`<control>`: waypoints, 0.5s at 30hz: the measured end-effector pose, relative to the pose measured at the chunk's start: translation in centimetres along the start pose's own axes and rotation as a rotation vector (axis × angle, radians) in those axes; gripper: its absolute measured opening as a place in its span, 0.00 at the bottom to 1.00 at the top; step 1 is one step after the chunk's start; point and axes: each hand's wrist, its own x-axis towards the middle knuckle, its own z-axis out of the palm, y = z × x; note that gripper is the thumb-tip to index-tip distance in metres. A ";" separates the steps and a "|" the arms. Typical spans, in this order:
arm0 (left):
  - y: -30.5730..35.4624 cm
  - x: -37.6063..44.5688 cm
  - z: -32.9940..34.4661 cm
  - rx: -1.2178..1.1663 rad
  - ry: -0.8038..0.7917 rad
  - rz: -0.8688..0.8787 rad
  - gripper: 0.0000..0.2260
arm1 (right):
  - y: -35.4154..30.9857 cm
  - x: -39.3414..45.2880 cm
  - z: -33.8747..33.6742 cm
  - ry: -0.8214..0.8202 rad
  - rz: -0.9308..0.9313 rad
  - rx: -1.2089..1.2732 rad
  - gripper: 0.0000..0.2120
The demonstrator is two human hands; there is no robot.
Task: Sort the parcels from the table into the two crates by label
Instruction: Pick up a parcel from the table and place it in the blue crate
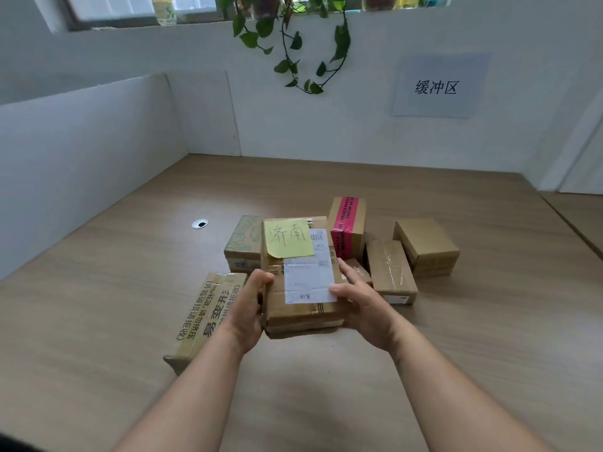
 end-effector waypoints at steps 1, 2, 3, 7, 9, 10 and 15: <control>-0.2 -0.3 -0.3 0.025 0.025 -0.001 0.24 | 0.1 -0.1 0.0 -0.034 0.013 -0.008 0.41; -0.3 -0.6 -0.6 0.050 0.053 -0.002 0.25 | 0.3 -0.2 0.0 -0.051 0.022 -0.031 0.41; -0.3 -1.1 -0.9 0.080 0.079 -0.002 0.25 | 0.5 -0.3 0.0 -0.065 0.030 -0.049 0.42; -0.5 -3.3 -1.8 0.170 0.133 0.025 0.21 | 0.9 -0.4 0.5 -0.140 0.031 -0.041 0.43; -0.7 -4.6 -2.4 0.201 0.139 0.062 0.17 | 1.3 -0.1 1.2 -0.183 0.016 -0.055 0.46; -0.8 -5.3 -2.8 0.227 0.144 0.084 0.17 | 1.5 0.1 1.6 -0.199 0.016 -0.061 0.49; -1.2 -9.5 -5.4 0.359 0.224 0.153 0.21 | 3.0 0.5 3.8 -0.257 0.006 -0.054 0.42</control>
